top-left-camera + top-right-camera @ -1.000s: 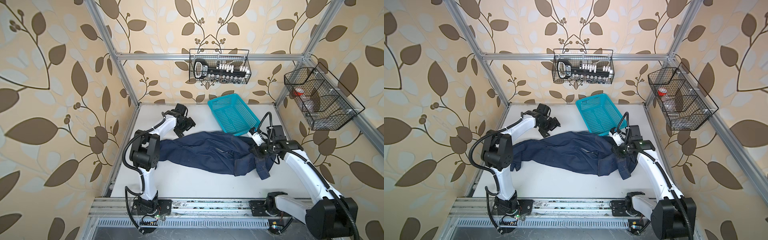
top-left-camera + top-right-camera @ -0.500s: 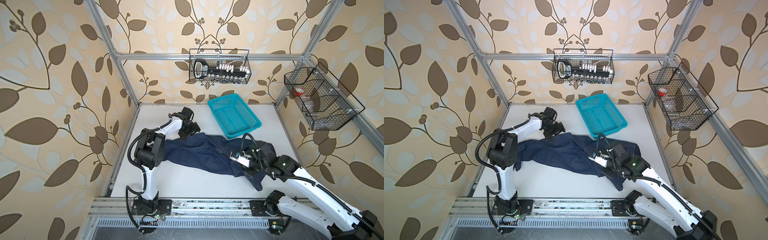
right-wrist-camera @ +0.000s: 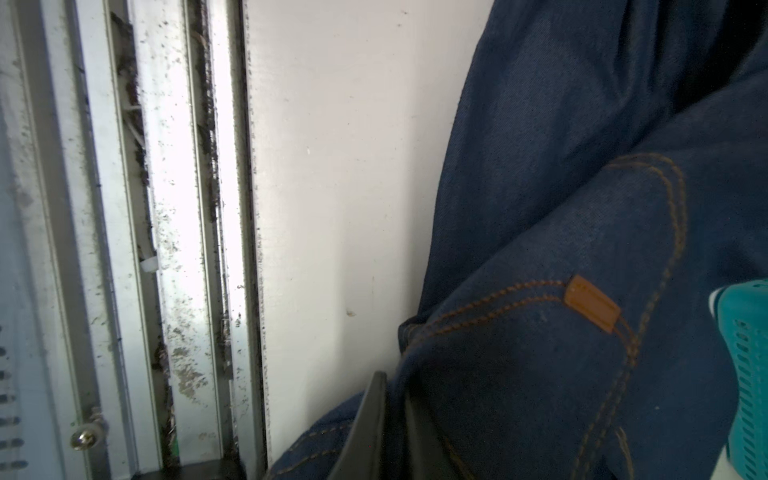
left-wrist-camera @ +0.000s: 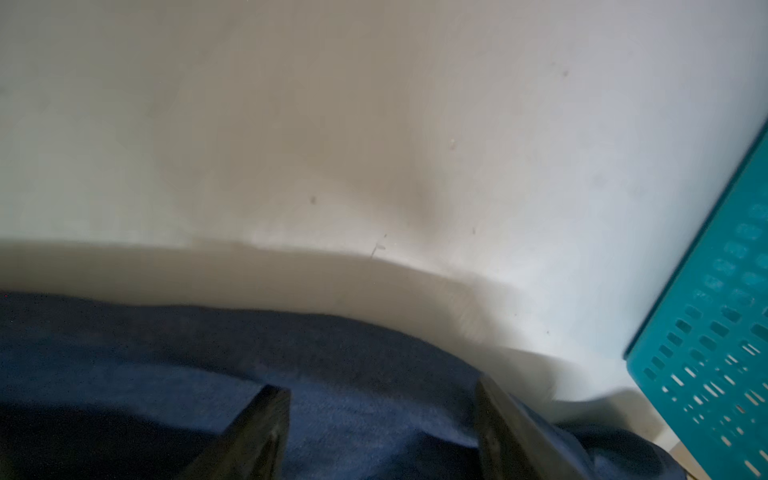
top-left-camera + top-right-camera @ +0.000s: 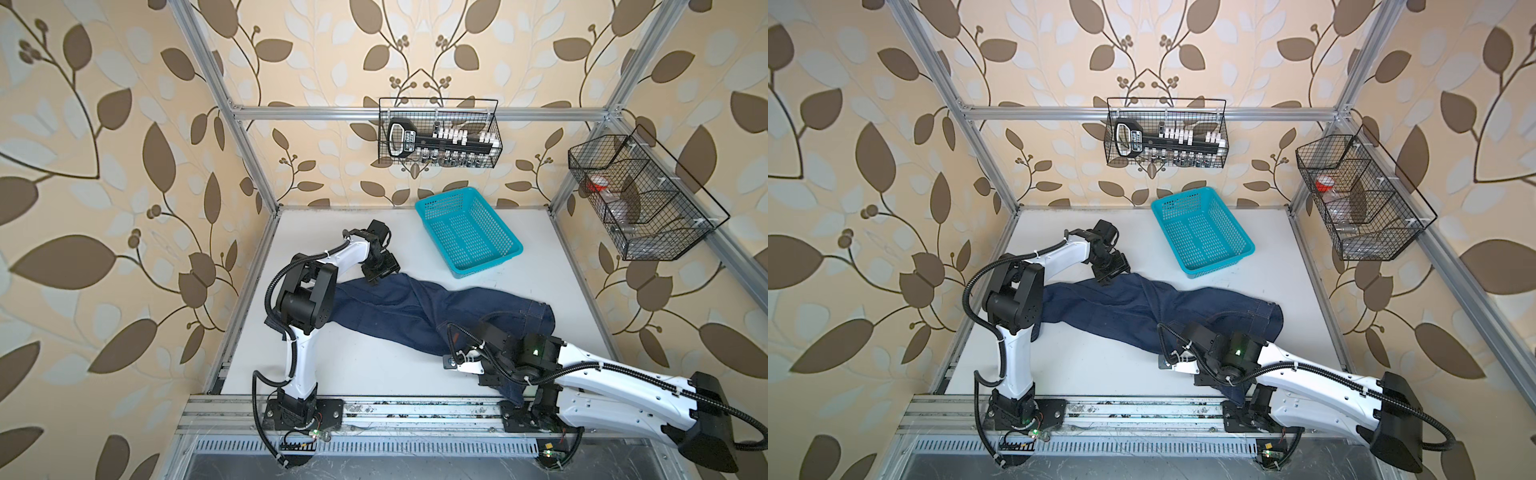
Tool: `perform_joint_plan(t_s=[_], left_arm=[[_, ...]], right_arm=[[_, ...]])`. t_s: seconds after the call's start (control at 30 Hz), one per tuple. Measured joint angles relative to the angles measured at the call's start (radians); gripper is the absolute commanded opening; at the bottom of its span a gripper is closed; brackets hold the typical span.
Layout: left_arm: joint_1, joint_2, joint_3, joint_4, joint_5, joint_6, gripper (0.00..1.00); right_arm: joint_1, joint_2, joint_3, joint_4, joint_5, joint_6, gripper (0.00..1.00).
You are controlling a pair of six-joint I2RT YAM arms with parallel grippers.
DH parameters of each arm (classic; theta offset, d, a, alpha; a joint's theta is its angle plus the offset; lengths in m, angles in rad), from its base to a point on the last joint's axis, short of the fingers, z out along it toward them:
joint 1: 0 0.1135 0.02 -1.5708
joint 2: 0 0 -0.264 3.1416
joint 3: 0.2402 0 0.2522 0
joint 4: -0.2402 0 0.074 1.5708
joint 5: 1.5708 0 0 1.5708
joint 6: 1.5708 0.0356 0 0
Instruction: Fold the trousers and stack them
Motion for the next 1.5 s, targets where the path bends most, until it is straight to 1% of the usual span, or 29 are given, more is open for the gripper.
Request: perform_joint_plan(t_s=[0.1, 0.17, 0.27, 0.33, 0.37, 0.4, 0.47, 0.57, 0.6, 0.63, 0.83, 0.87, 0.9, 1.0, 1.07, 1.17, 1.27, 1.33, 1.43, 1.5], left_arm=[[-0.026, 0.008, 0.0, -0.001, 0.005, 0.002, 0.53], [-0.032, 0.008, 0.0, 0.0, 0.006, 0.0, 0.48], [-0.043, 0.012, 0.003, -0.001, 0.006, 0.0, 0.41], [-0.043, 0.019, 0.012, -0.004, 0.006, 0.0, 0.4], [-0.043, 0.027, 0.021, -0.005, 0.006, 0.0, 0.38], [-0.043, 0.034, 0.031, -0.006, 0.005, 0.001, 0.32], [-0.043, 0.05, 0.049, -0.006, 0.003, 0.003, 0.25], [-0.042, 0.075, 0.072, -0.009, 0.003, 0.005, 0.08], [-0.042, 0.08, 0.076, -0.011, 0.003, 0.007, 0.05], [-0.04, 0.083, 0.079, -0.015, 0.003, 0.013, 0.0], [-0.027, 0.084, 0.114, -0.049, -0.001, 0.037, 0.0], [-0.021, 0.084, 0.132, -0.073, -0.005, 0.049, 0.0], [-0.016, 0.082, 0.161, -0.11, -0.014, 0.069, 0.0], [-0.002, 0.043, 0.268, -0.209, -0.058, 0.129, 0.0], [0.006, -0.019, 0.319, -0.256, -0.076, 0.16, 0.0], [0.014, -0.166, 0.345, -0.319, -0.1, 0.202, 0.0], [0.014, -0.335, 0.313, -0.375, -0.114, 0.22, 0.0], [0.011, -0.456, 0.225, -0.388, -0.119, 0.223, 0.0], [-0.002, -0.618, 0.032, -0.413, -0.124, 0.198, 0.0], [-0.013, -0.689, -0.097, -0.426, -0.123, 0.177, 0.0]], right_arm=[[0.0, 0.005, 0.0, 0.017, 0.007, 0.0, 0.11], [-0.001, 0.008, 0.0, 0.023, 0.01, 0.0, 0.11], [-0.007, 0.008, 0.0, 0.023, 0.013, -0.002, 0.11], [-0.012, 0.006, 0.0, 0.022, 0.014, -0.003, 0.11], [-0.015, 0.003, 0.0, 0.022, 0.014, -0.003, 0.1], [-0.018, 0.0, 0.0, 0.021, 0.014, -0.003, 0.1], [-0.024, -0.012, 0.0, 0.018, 0.017, -0.003, 0.1], [-0.037, -0.034, 0.0, 0.008, 0.021, -0.01, 0.09], [-0.042, -0.039, 0.0, 0.005, 0.022, -0.011, 0.09], [-0.05, -0.045, 0.0, 0.001, 0.023, -0.012, 0.08], [-0.111, -0.074, 0.0, -0.016, 0.027, -0.019, 0.08], [-0.138, -0.08, 0.0, -0.015, 0.022, -0.022, 0.07], [-0.185, -0.089, 0.002, -0.013, 0.01, -0.026, 0.07], [-0.394, -0.095, 0.056, -0.001, -0.024, -0.029, 0.06], [-0.467, -0.093, 0.113, 0.009, -0.047, -0.033, 0.06], [-0.526, -0.095, 0.183, 0.023, -0.079, -0.042, 0.06], [-0.543, -0.114, 0.216, 0.021, -0.103, -0.06, 0.06], [-0.533, -0.128, 0.223, 0.011, -0.113, -0.077, 0.06], [-0.459, -0.146, 0.22, -0.022, -0.1, -0.106, 0.07], [-0.377, -0.155, 0.198, -0.038, -0.08, -0.121, 0.08]])
